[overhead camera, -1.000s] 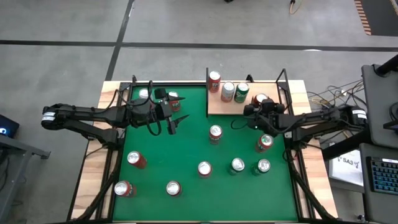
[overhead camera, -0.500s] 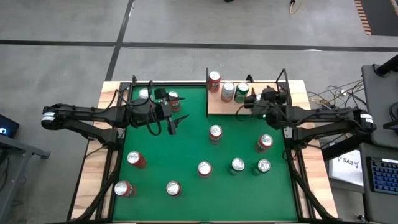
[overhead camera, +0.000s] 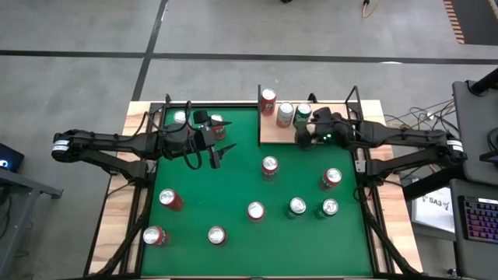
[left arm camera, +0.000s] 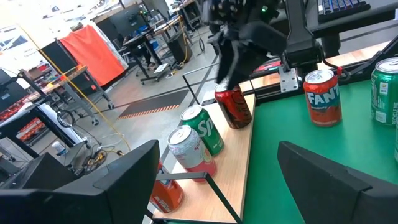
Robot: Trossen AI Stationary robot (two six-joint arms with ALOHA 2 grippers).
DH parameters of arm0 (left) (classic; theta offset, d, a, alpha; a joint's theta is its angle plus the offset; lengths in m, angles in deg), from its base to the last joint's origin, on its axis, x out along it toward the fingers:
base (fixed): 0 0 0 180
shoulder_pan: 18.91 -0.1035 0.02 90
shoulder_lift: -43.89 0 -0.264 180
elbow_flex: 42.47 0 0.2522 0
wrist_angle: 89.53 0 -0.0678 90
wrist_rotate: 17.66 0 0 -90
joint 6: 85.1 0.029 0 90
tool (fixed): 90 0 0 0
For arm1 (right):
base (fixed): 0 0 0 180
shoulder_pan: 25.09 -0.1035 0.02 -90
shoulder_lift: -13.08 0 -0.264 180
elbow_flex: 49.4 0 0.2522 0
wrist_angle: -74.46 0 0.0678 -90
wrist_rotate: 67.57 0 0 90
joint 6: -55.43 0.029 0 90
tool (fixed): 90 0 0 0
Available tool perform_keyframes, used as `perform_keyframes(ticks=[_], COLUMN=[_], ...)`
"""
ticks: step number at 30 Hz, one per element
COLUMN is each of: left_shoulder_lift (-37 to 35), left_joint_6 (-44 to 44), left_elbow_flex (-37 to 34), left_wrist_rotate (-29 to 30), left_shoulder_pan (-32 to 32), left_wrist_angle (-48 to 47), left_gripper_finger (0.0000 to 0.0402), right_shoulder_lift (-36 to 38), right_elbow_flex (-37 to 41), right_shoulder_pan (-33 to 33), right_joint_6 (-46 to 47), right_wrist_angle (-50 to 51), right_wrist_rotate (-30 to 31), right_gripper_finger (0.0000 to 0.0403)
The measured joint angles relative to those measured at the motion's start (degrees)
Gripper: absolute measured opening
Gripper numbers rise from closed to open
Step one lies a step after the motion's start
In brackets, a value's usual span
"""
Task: Place canned beverage on shelf
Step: Put the top red/black soda can on the shelf
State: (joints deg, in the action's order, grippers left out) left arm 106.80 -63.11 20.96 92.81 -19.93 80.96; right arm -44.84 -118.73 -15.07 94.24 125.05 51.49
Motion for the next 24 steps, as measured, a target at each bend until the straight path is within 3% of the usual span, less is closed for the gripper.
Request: perform_keyframes(ticks=[3,7,17,24], left_shoulder_lift=[0.00,0.00,0.00,0.00], left_joint_6=[0.00,0.00,0.31,0.46], left_elbow_flex=[0.00,0.00,-0.28,-0.31], left_wrist_rotate=[0.00,-0.02,-0.02,-0.04], left_shoulder_pan=[0.00,0.00,0.00,0.00], left_wrist_angle=[0.00,-0.02,-0.09,0.07], left_gripper_finger=[0.0311,0.0311,0.0311,0.0311], right_shoulder_lift=[-2.59,-5.84,-10.46,-10.11], right_elbow_flex=[-2.95,-6.11,-12.58,-11.65], right_shoulder_pan=[0.00,-0.02,0.52,4.41], right_joint_6=[3.64,7.64,15.25,12.57], right_wrist_angle=[8.27,16.60,41.96,43.65], right_wrist_rotate=[-5.82,-9.95,-14.12,-14.08], right_gripper_finger=[0.0316,0.0269,0.0035,0.0009])
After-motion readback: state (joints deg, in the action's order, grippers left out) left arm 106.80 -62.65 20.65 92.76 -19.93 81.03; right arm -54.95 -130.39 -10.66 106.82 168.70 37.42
